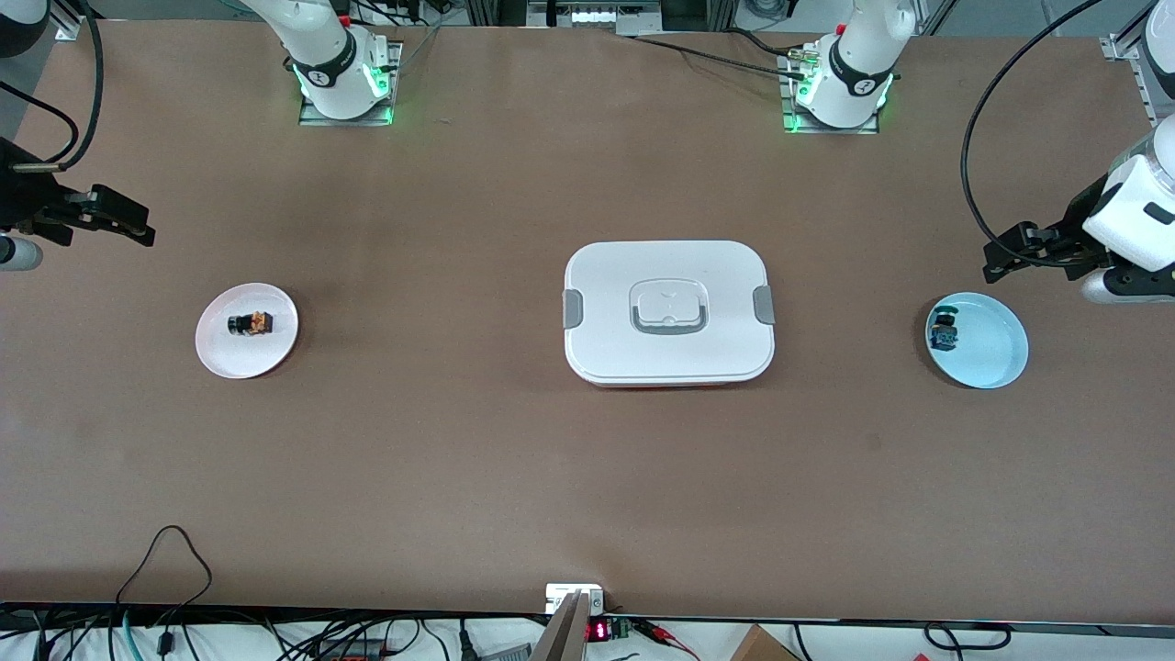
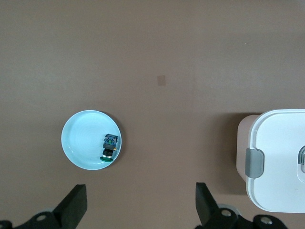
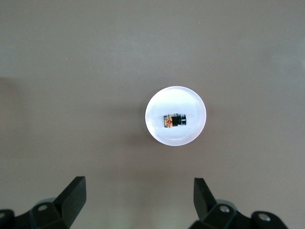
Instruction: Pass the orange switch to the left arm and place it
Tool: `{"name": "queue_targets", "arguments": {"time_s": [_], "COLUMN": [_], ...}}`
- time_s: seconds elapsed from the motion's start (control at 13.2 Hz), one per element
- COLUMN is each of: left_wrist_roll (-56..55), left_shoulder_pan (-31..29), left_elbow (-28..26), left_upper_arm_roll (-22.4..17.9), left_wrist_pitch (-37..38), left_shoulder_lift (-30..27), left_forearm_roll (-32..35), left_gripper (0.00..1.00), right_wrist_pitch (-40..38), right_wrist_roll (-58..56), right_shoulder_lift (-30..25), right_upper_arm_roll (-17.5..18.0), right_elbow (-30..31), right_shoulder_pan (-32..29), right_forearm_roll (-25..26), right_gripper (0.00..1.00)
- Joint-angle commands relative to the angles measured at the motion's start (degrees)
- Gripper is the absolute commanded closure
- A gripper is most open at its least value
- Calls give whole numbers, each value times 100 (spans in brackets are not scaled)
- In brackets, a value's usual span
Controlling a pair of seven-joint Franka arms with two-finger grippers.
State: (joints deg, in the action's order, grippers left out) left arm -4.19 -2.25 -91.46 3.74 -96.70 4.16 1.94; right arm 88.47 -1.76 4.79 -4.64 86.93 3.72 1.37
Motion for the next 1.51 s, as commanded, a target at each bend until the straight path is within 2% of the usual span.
{"name": "queue_targets", "arguments": {"time_s": [0.0,0.6,0.83,1.06,1.21,1.44], "left_wrist_roll": [-11,-11,-11,-11,-11,-11], "left_shoulder_pan": [32,32,32,32,32,32], "left_elbow": [146,146,146,146,146,146], "left_upper_arm_roll": [-22,-22,-22,-22,-22,-22], "left_wrist_pitch": [116,116,98,98,98,116], "left_shoulder_lift": [41,41,41,41,41,41], "left_forearm_roll": [-62,-62,-62,-62,-62,-62], "left_gripper": [0,0,0,0,0,0], "right_wrist_pitch": [-101,-32,-40,-40,-66,-32], "right_wrist_roll": [18,44,26,26,184,624], "right_shoulder_lift": [-101,31,241,355,426,532], "right_upper_arm_roll": [7,15,15,15,59,59], "right_elbow": [52,43,34,43,43,52], "right_shoulder_pan": [-38,-47,-47,-56,75,216], "right_forearm_roll": [-66,-75,-58,48,398,400], "right_gripper": [0,0,0,0,0,0]}}
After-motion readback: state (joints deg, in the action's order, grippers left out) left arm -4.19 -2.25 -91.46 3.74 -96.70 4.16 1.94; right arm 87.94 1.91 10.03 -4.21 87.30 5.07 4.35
